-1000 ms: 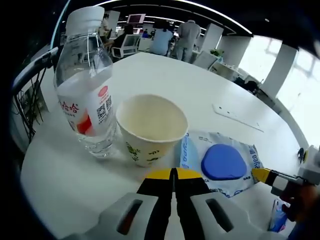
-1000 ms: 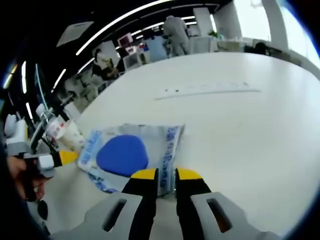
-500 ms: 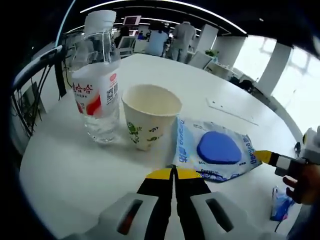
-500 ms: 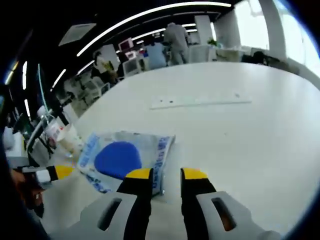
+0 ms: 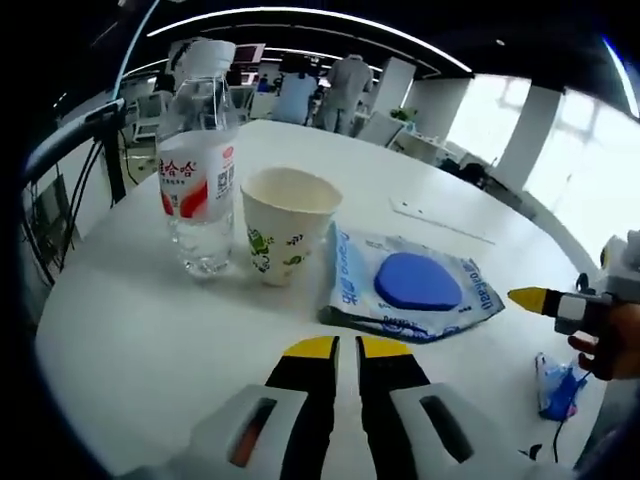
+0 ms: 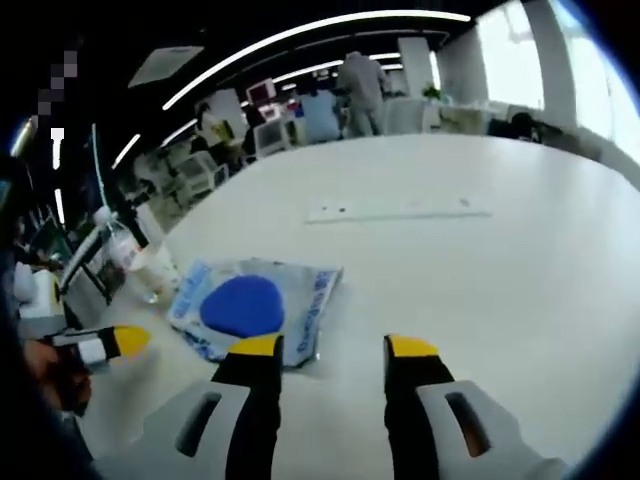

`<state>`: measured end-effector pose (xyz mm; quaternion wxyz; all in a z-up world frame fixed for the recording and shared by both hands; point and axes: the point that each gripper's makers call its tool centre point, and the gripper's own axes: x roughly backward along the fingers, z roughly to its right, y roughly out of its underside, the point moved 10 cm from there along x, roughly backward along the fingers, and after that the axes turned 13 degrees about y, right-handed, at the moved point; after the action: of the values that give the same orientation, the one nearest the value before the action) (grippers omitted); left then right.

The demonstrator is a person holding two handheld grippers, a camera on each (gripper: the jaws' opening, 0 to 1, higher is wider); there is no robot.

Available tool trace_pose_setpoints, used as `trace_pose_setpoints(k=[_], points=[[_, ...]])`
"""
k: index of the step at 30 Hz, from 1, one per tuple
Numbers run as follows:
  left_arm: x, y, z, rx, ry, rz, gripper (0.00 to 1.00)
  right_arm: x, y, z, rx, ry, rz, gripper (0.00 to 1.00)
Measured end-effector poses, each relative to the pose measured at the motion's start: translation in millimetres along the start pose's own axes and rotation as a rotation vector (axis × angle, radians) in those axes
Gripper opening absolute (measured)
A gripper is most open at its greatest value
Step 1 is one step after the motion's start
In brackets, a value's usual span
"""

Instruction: Arrange the tabletop items into an orderly group along one side of the table until the central work area is clear of visible clutter.

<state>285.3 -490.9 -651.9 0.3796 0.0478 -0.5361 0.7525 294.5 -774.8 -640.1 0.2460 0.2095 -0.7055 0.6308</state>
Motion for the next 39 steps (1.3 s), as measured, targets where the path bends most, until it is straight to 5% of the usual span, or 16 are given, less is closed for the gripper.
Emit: trace_pose_setpoints(k=[4, 21, 39], points=[[4.3, 0.8, 5.6, 0.009, 0.04, 0.014, 0.03, 9.5, 1.6, 4.1, -0.008, 0.011, 0.004, 0.39], [20.7, 6.2, 25.1, -0.043, 0.123, 0.029, 0.11, 41.1, 15.7, 7.8, -0.001, 0.001, 0.022, 0.44], [32.7, 23.3, 49.8, -0.119, 0.226, -0.039, 0.33, 82.1, 21.7, 16.1, 0.009, -0.042, 0.086, 0.54]])
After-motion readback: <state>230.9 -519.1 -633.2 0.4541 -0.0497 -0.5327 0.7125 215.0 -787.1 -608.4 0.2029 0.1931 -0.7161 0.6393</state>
